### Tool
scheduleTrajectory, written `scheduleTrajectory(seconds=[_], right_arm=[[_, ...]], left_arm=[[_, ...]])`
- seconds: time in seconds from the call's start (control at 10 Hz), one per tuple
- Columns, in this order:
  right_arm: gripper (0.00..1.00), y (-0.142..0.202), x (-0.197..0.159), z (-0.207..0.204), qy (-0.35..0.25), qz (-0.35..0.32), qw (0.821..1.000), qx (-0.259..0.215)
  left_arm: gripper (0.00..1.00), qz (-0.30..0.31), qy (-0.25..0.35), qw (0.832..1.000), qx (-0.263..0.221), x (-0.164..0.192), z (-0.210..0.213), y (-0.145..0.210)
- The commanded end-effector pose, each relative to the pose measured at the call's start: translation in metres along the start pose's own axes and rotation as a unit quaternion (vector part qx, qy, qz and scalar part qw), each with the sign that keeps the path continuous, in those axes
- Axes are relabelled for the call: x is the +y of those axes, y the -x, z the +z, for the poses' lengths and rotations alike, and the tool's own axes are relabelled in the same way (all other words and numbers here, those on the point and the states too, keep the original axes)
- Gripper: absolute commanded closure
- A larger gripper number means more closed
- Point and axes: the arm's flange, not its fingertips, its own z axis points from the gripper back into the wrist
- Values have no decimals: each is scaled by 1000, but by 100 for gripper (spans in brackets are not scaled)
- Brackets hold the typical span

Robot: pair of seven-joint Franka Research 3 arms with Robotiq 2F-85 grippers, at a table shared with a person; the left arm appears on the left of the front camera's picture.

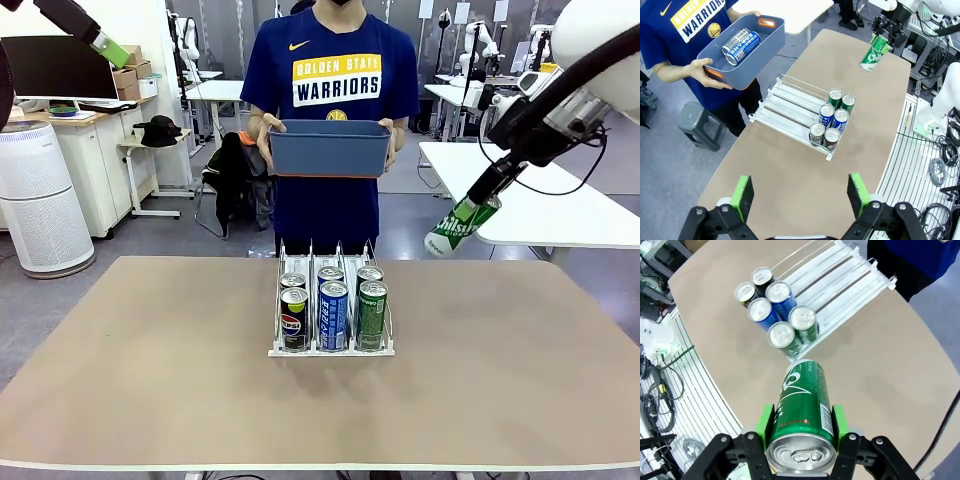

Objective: Fill the beverage cans into the dispenser.
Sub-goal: Place the picked Sprite in the line of the Automatic Can Dispenser with the same cans.

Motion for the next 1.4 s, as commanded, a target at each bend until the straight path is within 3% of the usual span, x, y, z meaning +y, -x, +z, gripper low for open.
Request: scheduleTrajectory(seconds=[0.0, 0.6, 1.3], right_arm=[[42, 14, 26, -3, 17, -3, 1000, -6], [42, 47, 75, -48, 17, 15, 1000, -1], [42, 53, 69, -59, -6, 18, 1000, 12]], left_arm=[[0, 3, -1, 1000, 6, -1, 0, 1], [0, 3, -1, 1000, 6, -1, 0, 1], [0, 3, -1, 1000, 6, -1, 0, 1]])
